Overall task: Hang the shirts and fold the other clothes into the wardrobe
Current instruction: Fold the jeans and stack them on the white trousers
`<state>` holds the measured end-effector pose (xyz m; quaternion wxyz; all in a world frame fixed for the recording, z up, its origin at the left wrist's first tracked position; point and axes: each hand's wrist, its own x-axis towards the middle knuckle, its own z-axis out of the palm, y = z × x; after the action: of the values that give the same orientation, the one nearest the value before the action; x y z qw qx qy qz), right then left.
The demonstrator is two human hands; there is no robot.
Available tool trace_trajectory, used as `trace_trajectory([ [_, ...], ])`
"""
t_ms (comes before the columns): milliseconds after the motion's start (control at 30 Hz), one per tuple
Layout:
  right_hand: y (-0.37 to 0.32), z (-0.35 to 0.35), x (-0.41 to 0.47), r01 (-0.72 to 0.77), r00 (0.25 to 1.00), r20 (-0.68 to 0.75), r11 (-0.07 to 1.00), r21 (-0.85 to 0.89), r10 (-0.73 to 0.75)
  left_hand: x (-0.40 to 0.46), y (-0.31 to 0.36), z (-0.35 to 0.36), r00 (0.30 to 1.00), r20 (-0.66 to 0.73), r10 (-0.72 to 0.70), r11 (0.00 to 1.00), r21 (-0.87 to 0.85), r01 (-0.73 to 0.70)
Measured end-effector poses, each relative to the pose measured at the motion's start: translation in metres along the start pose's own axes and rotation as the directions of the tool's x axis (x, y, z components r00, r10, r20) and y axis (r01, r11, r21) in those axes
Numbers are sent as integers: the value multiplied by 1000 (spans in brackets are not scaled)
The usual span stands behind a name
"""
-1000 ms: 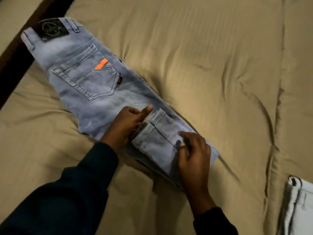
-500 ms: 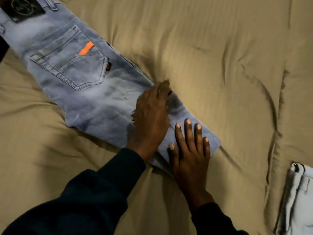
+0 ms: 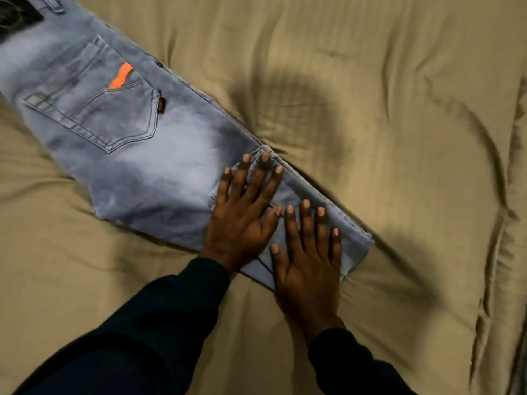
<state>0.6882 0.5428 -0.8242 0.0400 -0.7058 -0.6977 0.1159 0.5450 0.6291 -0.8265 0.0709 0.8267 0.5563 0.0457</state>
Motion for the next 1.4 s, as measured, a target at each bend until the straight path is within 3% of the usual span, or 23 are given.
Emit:
trace_trajectory([
  [133, -1, -5, 3, 5, 1000, -6, 1000, 26, -5, 1, 1, 0, 1000, 2, -8, 1000, -2, 8],
  [233, 2, -13, -1, 14, 1000, -18, 982, 189, -11, 2, 3, -5, 999, -35, 11, 998, -65, -13],
  [267, 4, -16, -5, 12, 999, -44, 969, 248, -1, 1, 4, -8, 998, -62, -22, 991, -131, 13],
  [333, 6, -22, -17, -39, 988, -134, 956, 291, 81, -3, 7, -16, 963, -119, -243, 929, -315, 196],
  [400, 3, -27, -30, -207, 929, -247, 939, 274, 277, -2, 6, -25, 865, -172, -471, 848, -357, 391],
  [433, -1, -27, -36, -315, 873, -281, 900, 302, 400, -1, 3, -30, 845, -185, -502, 843, -321, 430],
  [533, -13, -23, -48, -480, 729, -267, 748, 458, 631, 2, -11, -43, 893, -163, -420, 855, -400, 329],
  [667, -25, -25, -47, -496, 679, -182, 627, 601, 711, -15, -17, -65, 898, -125, -422, 832, -447, 329],
  [800, -12, -31, -34, -543, 595, -66, 461, 702, 801, -7, -22, -70, 894, 55, -445, 802, -420, 425],
  [933, 9, -29, -31, -576, 588, 37, 387, 720, 808, 5, -25, -70, 849, 349, -398, 748, -413, 520],
  [1000, 14, -30, -33, -615, 595, 95, 375, 694, 798, 4, -26, -77, 828, 369, -423, 788, -302, 537],
  [1067, 16, -32, -33, -640, 592, 131, 365, 676, 796, 0, -24, -79, 900, 135, -414, 874, -220, 434],
  [1133, 16, -37, -33, -613, 606, 138, 348, 710, 784, 1, -15, -70, 949, -104, -298, 918, -305, 255],
  [1167, 16, -40, -33, -612, 599, 172, 308, 729, 782, 3, -9, -61, 965, -149, -214, 926, -344, 153],
  [1267, 21, -56, -38, -623, 604, 313, 190, 759, 733, 2, -3, -32, 999, -29, 36, 963, -265, -42],
  [1400, 28, -68, -40, -635, 683, 432, 188, 749, 589, 5, -14, -15, 996, 0, 93, 980, -176, -92],
])
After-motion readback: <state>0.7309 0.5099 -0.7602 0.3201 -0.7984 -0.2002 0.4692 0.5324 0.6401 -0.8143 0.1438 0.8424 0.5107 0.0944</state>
